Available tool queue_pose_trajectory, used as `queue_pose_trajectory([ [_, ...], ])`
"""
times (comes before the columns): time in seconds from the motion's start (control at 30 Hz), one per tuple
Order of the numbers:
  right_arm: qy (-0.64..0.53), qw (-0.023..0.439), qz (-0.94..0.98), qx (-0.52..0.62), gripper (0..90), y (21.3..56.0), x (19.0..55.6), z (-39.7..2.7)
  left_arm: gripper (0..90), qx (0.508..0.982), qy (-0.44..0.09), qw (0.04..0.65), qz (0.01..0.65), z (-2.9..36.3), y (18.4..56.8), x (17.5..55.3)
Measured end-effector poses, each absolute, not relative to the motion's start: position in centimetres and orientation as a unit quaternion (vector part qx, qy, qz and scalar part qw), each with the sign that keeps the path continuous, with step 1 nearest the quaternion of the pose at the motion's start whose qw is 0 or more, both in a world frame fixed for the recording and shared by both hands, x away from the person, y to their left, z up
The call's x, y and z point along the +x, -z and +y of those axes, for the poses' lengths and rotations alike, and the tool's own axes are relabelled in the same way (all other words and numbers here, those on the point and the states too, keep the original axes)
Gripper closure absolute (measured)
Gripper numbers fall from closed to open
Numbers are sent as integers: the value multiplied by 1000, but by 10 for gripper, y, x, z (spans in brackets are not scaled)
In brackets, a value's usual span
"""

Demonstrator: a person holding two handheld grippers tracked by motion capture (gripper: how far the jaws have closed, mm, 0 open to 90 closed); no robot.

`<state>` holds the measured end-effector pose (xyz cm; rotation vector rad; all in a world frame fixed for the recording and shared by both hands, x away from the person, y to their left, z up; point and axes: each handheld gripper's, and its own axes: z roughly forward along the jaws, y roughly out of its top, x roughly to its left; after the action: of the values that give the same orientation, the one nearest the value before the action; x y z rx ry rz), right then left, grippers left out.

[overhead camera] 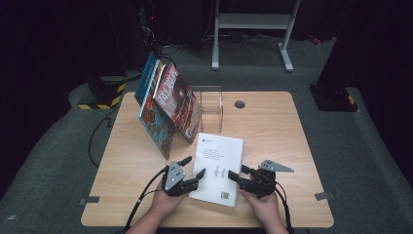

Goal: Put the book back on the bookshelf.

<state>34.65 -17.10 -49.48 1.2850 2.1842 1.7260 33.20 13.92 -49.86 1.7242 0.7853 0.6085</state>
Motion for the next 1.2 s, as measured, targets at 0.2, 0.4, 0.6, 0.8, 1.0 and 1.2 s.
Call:
queue_pose_trajectory([
  [0.2,-563,42,712,416,381,494,346,-170,291,719,-193,562,361,148,501,342],
  [0.4,-565,51,715,408,381,493,344,-170,200,713,-125,571,388,152,505,352],
  [0.6,-567,60,718,399,380,492,342,-169,141,718,-70,576,384,150,510,356],
  [0.8,-567,72,723,388,380,489,340,-167,144,721,-51,580,375,149,510,358],
  [1.0,-567,83,728,377,380,486,338,-165,133,730,-44,578,362,143,509,357],
  [1.2,-569,88,728,373,380,485,337,-164,117,730,-35,577,364,142,509,358],
])
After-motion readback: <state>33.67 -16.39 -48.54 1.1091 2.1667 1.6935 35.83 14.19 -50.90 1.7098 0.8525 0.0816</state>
